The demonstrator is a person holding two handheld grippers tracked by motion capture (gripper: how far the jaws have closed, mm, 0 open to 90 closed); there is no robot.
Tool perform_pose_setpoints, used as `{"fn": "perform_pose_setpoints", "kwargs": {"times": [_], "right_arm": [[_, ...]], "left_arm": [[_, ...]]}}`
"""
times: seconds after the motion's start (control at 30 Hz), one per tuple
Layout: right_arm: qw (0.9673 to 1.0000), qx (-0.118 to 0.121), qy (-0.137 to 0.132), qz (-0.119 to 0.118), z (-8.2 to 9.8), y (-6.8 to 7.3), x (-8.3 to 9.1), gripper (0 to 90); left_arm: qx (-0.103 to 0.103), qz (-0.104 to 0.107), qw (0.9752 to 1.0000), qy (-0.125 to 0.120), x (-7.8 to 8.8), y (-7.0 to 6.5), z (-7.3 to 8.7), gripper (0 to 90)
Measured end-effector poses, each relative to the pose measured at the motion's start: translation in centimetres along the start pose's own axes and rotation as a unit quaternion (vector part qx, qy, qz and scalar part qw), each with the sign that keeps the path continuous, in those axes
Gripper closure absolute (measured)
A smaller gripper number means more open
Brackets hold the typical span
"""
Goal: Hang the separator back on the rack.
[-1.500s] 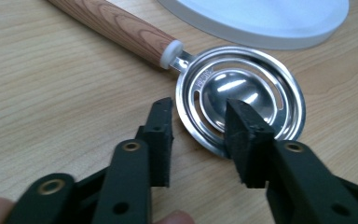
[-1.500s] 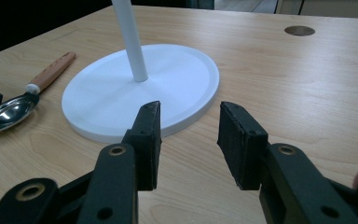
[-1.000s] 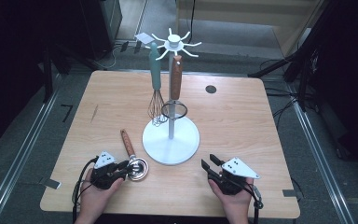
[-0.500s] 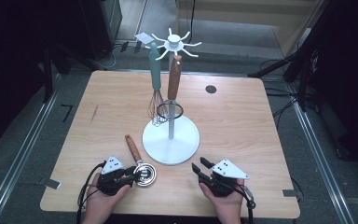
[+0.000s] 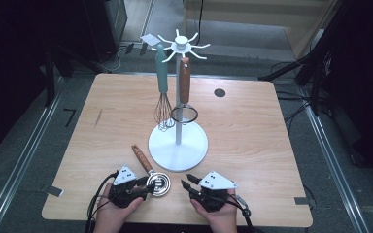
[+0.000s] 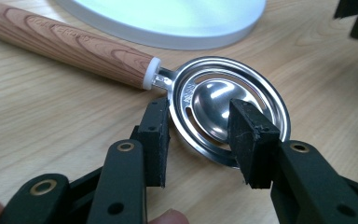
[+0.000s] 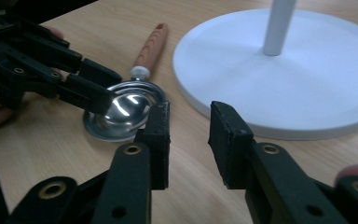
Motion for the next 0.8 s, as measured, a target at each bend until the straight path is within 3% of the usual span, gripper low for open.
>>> {"fn": "perform_pose_setpoints", "kwargs": {"times": [0.27, 0.37, 0.6, 0.67, 0.8], "right_arm": [[0.9992, 0.002, 0.025, -0.030, 0.3, 2.1, -1.8, 82.3], [0.9989, 0.012, 0.036, -0.026, 0.3, 2.4, -2.1, 90.0], [0.9976, 0.004, 0.065, -0.025, 0.7, 2.2, -2.6, 90.0], [0.9970, 0.009, 0.074, -0.019, 0.8, 2.3, -2.8, 90.0], [0.9960, 0.011, 0.087, -0.017, 1.1, 2.1, -2.9, 90.0]], "left_arm": [[-0.014, 0.013, 0.9998, 0.007, -0.5, -1.9, 0.1, 58.3], [-0.018, 0.019, 0.9996, 0.009, -0.6, -2.4, 0.1, 58.0], [-0.028, 0.041, 0.9988, 0.000, -0.7, -3.3, 0.1, 57.5], [-0.030, 0.051, 0.9982, -0.002, -0.6, -3.3, 0.1, 57.2], [-0.023, 0.051, 0.9984, -0.009, -0.2, -2.7, 0.1, 55.8]]}}
Point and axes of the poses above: each handheld gripper's, and its own axes: x roughly backward along the jaws, z roughly out of its underside, y roughly to its left, the point moved 3 cm from there along -x, roughly forward along the jaws, and after that the axes turned 8 degrees about y, right-handed, at the moved point
